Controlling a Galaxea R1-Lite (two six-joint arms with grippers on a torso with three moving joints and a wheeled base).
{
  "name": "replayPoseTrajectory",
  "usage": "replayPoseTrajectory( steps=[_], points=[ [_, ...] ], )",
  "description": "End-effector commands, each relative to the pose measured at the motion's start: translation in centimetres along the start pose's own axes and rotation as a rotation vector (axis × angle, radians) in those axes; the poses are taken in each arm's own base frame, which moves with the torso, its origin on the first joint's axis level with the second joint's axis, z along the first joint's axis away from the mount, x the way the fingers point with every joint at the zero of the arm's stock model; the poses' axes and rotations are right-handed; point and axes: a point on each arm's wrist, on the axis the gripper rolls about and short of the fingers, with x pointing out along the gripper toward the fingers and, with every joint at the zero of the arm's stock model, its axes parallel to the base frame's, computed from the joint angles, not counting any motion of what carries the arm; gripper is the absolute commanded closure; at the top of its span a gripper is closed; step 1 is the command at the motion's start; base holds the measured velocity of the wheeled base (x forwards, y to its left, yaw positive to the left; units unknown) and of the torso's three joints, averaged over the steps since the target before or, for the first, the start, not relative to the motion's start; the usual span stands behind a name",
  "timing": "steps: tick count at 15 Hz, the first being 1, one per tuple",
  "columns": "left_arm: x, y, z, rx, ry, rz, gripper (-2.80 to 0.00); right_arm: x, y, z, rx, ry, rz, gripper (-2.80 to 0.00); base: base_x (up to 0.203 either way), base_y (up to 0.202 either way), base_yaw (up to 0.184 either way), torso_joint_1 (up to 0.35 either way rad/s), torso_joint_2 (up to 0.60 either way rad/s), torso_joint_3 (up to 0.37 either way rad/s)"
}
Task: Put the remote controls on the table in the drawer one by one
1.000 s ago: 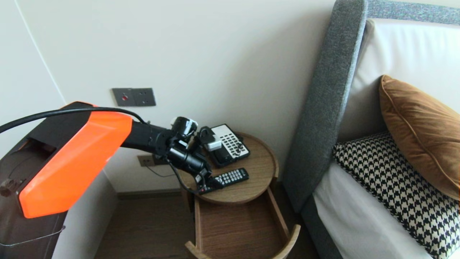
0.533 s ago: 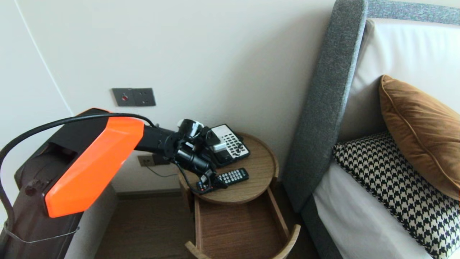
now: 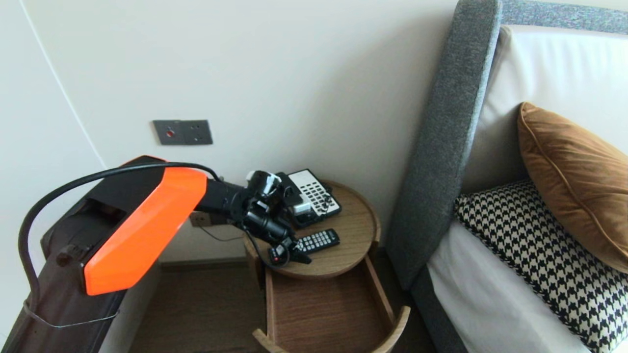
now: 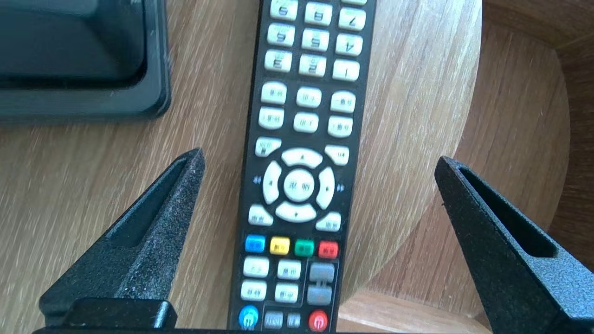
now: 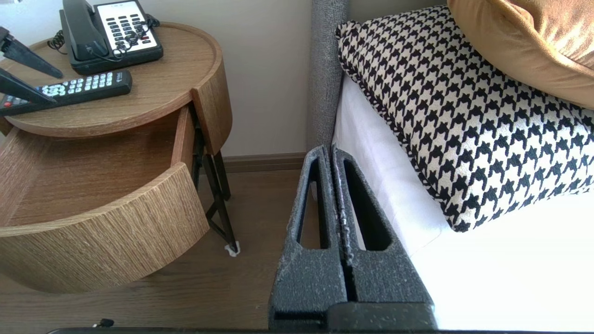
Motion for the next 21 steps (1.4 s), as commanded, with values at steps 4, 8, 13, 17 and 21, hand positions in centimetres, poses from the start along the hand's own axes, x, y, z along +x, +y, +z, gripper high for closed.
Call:
replayPoseTrajectory(
  steps=[4,8,13,17,21],
  points=[
    [1.2,0.0,-0.6,0.005,0.005,-0.009,-2.8,0.0,0.0,0.0,0.0,0.0,0.001,0.0,0.0,0.0,0.0,0.0,0.0,0.0],
    [1.6,0.0,-0.5,0.013,-0.002,-0.008,-2.8,0.0,0.0,0.0,0.0,0.0,-0.001,0.0,0.0,0.0,0.0,0.0,0.0,0.0],
    [1.8,0.1,-0.1,0.041,-0.012,0.027,-2.8,0.0,0.0,0.0,0.0,0.0,0.001,0.0,0.0,0.0,0.0,0.0,0.0,0.0],
    [2.0,0.0,0.0,0.054,-0.023,0.043,-2.8,0.0,0.0,0.0,0.0,-0.002,0.001,0.0,0.0,0.0,0.0,0.0,0.0,0.0],
    [2.5,-0.4,-0.4,0.064,-0.027,0.047,-2.8,0.0,0.0,0.0,0.0,0.0,0.001,0.0,0.0,0.0,0.0,0.0,0.0,0.0]
  ],
)
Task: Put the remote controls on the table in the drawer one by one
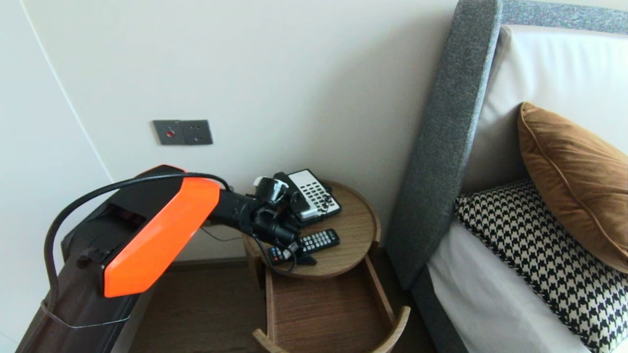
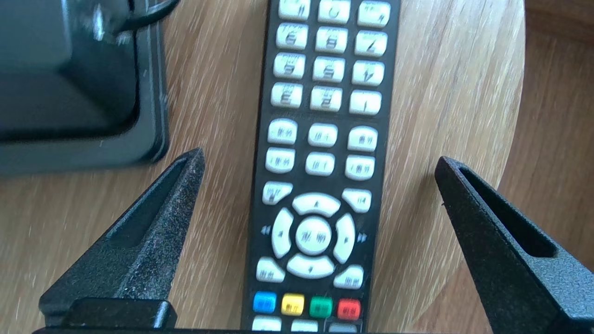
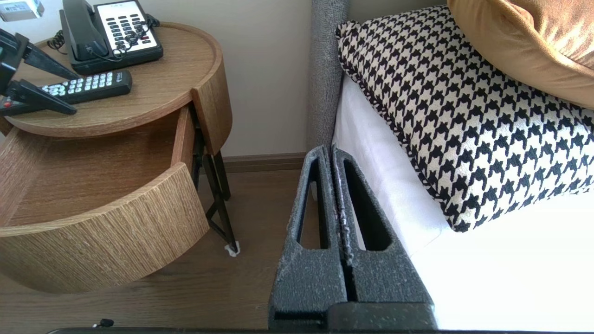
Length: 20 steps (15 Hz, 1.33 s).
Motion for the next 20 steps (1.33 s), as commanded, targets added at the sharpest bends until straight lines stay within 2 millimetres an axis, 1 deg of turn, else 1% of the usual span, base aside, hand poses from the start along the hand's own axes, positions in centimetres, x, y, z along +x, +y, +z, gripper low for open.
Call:
replayPoseTrajectory(
  steps=[1,3,4,11,13,14,16,20],
  points=[
    [0.2,-0.1,-0.4,-0.001,0.01,0.004,-2.8,0.0,0.0,0.0,0.0,0.0,0.001,0.0,0.0,0.0,0.0,0.0,0.0,0.0],
    [0.2,-0.1,-0.4,-0.002,0.01,0.004,-2.8,0.0,0.0,0.0,0.0,0.0,0.001,0.0,0.0,0.0,0.0,0.0,0.0,0.0],
    [0.2,-0.1,-0.4,-0.002,0.011,0.004,0.0,0.0,0.0,0.0,0.0,0.0,0.001,0.0,0.0,0.0,0.0,0.0,0.0,0.0],
    [0.3,-0.2,-0.5,-0.001,0.013,-0.001,0.0,0.0,0.0,0.0,0.0,0.0,0.001,0.0,0.0,0.0,0.0,0.0,0.0,0.0],
    [-0.6,-0.3,0.2,-0.008,-0.003,0.005,0.0,0.0,0.0,0.0,0.0,0.001,0.001,0.0,0.0,0.0,0.0,0.0,0.0,0.0],
    [-0.8,-0.5,0.1,-0.01,0.0,0.002,0.0,0.0,0.0,0.0,0.0,0.0,0.001,0.0,0.0,0.0,0.0,0.0,0.0,0.0],
    [-1.4,-1.2,0.2,-0.005,-0.001,-0.008,0.0,0.0,0.0,0.0,0.0,0.0,-0.001,0.0,0.0,0.0,0.0,0.0,0.0,0.0],
    [-2.3,-3.1,1.3,0.027,-0.02,-0.025,0.0,0.0,0.0,0.0,0.0,0.0,0.0,0.0,0.0,0.0,0.0,0.0,0.0,0.0]
  ],
)
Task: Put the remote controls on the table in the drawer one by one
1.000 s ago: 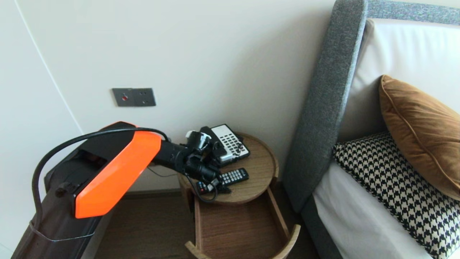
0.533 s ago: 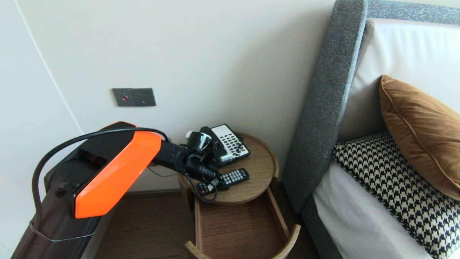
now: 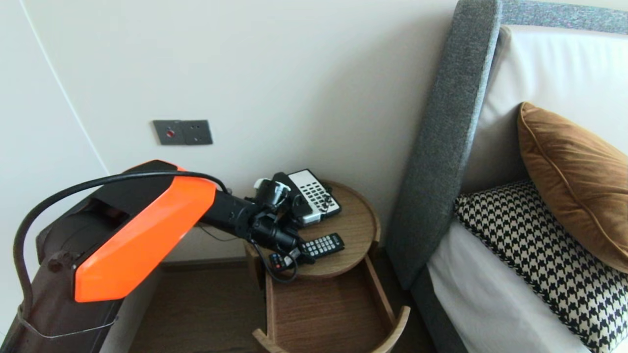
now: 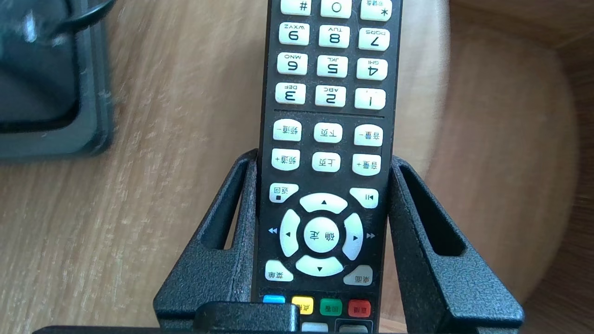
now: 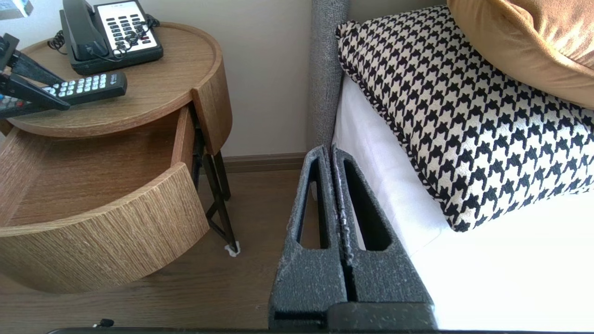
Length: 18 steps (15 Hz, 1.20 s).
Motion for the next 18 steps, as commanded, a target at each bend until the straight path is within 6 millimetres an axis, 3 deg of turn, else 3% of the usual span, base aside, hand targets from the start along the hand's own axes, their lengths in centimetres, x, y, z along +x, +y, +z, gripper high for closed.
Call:
replayPoseTrajectory(
  steps=[1,4,10,18],
  points=[
    [-1.3,-1.3,1.2,0.03,-0.022,-0.008,0.0,0.0,0.0,0.0,0.0,-0.001,0.001,0.0,0.0,0.0,0.0,0.0,0.0,0.0],
    [-1.5,-3.8,1.5,0.06,-0.025,-0.041,0.0,0.0,0.0,0.0,0.0,0.0,0.001,0.0,0.0,0.0,0.0,0.0,0.0,0.0],
    [0.7,-9.0,-0.6,0.015,-0.018,-0.104,0.0,0.0,0.0,0.0,0.0,0.0,0.0,0.0,0.0,0.0,0.0,0.0,0.0,0.0],
    [3.2,-11.2,-3.8,0.043,-0.019,-0.065,0.0,0.0,0.0,0.0,0.0,-0.001,0.001,0.0,0.0,0.0,0.0,0.0,0.0,0.0]
  ],
)
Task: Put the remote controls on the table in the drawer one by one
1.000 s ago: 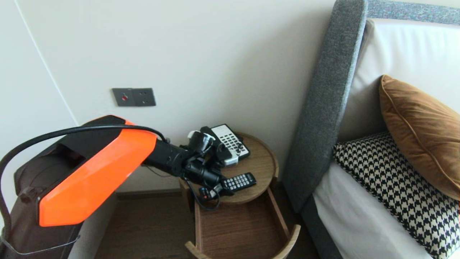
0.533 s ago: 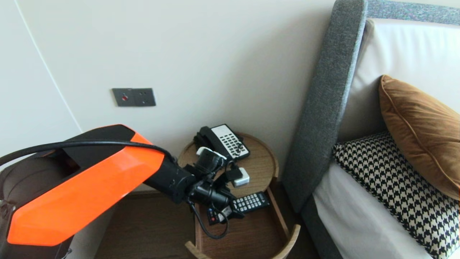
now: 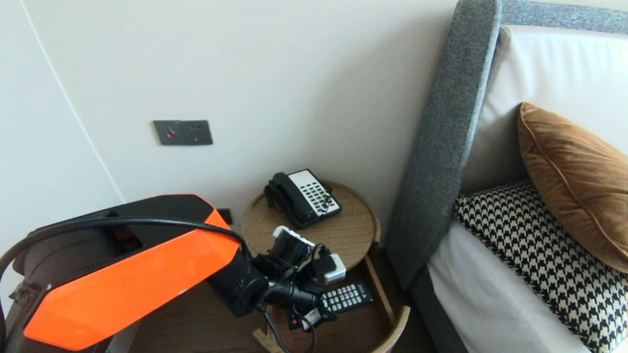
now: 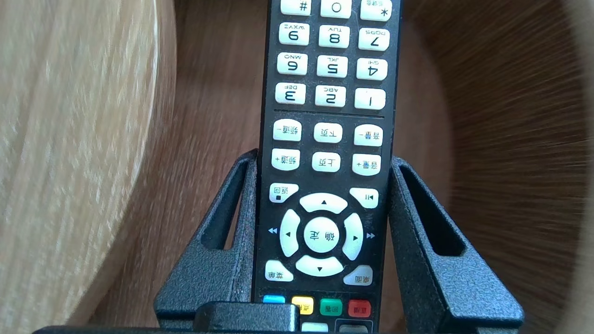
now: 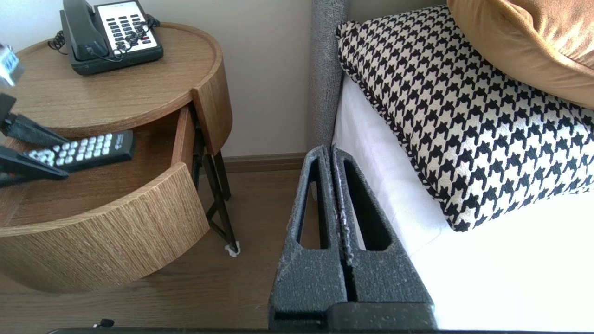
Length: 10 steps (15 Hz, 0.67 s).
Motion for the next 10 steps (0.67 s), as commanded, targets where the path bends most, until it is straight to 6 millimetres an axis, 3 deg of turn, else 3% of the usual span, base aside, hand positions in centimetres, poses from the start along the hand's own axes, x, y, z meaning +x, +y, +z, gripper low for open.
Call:
replayPoseTrajectory(
  steps=[1,10],
  points=[
    [1.0,-0.5,-1.1,0.003,0.02,0.002,0.0,0.0,0.0,0.0,0.0,0.0,0.001,0.0,0.0,0.0,0.0,0.0,0.0,0.0],
    [3.3,-0.9,-2.0,-0.038,-0.013,0.037,0.0,0.0,0.0,0.0,0.0,0.001,-0.001,0.0,0.0,0.0,0.0,0.0,0.0,0.0]
  ],
)
